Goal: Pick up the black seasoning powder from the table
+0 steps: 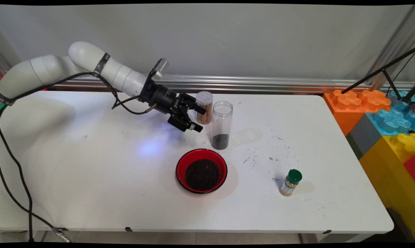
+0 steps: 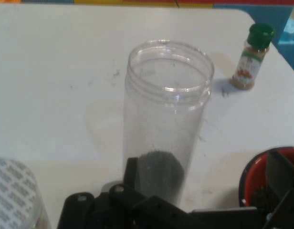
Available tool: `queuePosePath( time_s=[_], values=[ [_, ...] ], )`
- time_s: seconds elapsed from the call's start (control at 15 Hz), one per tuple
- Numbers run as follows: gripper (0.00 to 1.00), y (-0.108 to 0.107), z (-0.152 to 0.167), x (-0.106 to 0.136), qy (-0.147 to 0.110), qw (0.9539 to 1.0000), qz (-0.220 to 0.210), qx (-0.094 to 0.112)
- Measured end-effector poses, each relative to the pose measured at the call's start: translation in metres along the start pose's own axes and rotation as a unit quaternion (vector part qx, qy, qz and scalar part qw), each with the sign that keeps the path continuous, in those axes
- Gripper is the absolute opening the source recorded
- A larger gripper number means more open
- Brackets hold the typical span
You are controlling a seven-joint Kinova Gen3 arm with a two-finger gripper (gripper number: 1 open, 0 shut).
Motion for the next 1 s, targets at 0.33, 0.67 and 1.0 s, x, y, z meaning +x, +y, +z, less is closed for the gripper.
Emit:
queuePosePath(
  time_s=[0.33, 0.67, 1.0],
  values=[
    [1.0, -0.001, 0.009, -0.006, 0.035, 0.9992, 0.016, 0.007],
    [1.0, -0.001, 0.022, -0.012, 0.067, 0.9974, 0.022, 0.015],
    [1.0, -0.002, 0.034, -0.019, 0.088, 0.9955, 0.026, 0.023]
  ],
)
